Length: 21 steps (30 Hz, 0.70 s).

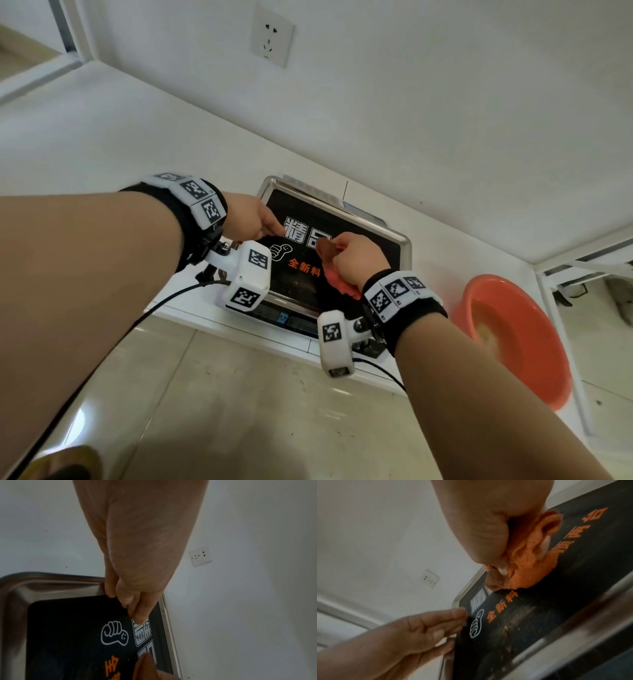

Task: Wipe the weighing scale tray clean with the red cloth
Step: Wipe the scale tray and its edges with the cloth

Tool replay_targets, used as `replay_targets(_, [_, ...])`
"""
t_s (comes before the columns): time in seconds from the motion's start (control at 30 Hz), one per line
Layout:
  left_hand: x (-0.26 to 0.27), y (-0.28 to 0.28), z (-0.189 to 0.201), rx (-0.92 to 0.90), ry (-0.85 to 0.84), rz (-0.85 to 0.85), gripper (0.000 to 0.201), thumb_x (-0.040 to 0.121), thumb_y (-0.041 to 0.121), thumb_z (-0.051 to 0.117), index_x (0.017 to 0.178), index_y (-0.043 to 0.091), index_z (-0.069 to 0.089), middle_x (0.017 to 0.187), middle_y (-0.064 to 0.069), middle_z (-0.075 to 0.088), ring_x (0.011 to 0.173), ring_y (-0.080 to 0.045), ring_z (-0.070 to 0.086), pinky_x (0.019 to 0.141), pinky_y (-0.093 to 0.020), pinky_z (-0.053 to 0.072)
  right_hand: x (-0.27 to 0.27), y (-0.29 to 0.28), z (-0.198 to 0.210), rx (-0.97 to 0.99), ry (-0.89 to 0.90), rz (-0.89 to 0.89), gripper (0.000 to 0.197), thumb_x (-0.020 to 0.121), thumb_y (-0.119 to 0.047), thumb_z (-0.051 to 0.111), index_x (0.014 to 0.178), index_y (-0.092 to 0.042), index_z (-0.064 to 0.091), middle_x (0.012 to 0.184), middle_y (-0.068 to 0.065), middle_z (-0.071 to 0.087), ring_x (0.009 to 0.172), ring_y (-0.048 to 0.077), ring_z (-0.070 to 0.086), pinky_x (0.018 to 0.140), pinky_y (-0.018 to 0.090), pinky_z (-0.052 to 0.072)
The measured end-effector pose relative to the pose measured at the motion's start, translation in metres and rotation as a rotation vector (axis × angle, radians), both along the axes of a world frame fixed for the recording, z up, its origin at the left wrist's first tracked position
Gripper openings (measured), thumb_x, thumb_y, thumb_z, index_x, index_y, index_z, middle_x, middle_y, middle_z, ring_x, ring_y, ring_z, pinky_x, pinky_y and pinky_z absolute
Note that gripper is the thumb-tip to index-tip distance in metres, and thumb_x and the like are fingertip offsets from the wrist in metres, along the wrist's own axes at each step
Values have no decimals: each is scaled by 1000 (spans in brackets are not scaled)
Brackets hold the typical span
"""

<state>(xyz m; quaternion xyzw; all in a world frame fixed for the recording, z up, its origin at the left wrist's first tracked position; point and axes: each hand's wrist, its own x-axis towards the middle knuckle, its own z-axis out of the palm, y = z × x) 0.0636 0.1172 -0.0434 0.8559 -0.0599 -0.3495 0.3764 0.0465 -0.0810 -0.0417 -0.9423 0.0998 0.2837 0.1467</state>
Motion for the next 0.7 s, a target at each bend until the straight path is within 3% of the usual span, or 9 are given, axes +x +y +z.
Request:
replay_targets(0.1, [2,1,-2,-1,-8,8,52,92,-11,37,133,15,56,135,-3,57,126,-16,52,110,-29,38,-6,8,2,7,27,109,35,86,-1,64,109,-27,68,99,8,75,87,28,71,72,41,58])
replay_targets(0.2, [3,2,-3,-3,-12,1,52,92,-11,38,133,15,57,135,-2,58,126,-17,53,109,-28,38,-6,0,-1,127,-31,89,30,87,-3,65,101,-28,73,101,2,74,100,24,69,91,39,57])
replay_targets(0.27, [2,2,-3,-8,-3,-5,53,91,-11,37,133,16,56,136,-1,57,127,-20,53,106,-28,38,5,-11,0,186,-95,-3,30,86,-1,65,103,-26,70,104,3,73,98,22,68,89,38,57])
replay_targets(0.37, [2,2,-1,7,-11,-23,55,92,-11,37,135,17,55,137,1,56,129,-14,51,104,-23,37,19,-21,1,131,-205,-87,27,89,-1,59,103,-24,61,101,2,69,87,19,66,75,33,56])
replay_targets(0.47, [2,2,-1,17,-23,-36,54,92,-9,38,135,20,55,137,2,56,129,-13,50,109,-25,37,21,-16,-6,53,-204,-118,26,87,-8,56,107,-22,67,99,8,74,91,29,71,84,42,60])
replay_targets(0.57, [4,3,-1,9,-23,-33,54,91,-10,38,134,17,56,136,0,57,129,-14,50,110,-25,36,19,1,-7,-3,-185,-20,35,88,-11,60,116,-31,69,109,3,73,98,23,71,92,39,58])
replay_targets(0.7, [6,3,-2,-2,-5,-23,54,91,-12,38,133,15,56,135,-2,58,129,-14,50,110,-24,35,15,13,-8,84,-57,97,22,88,-15,67,103,-30,74,101,-4,72,100,17,68,93,32,54])
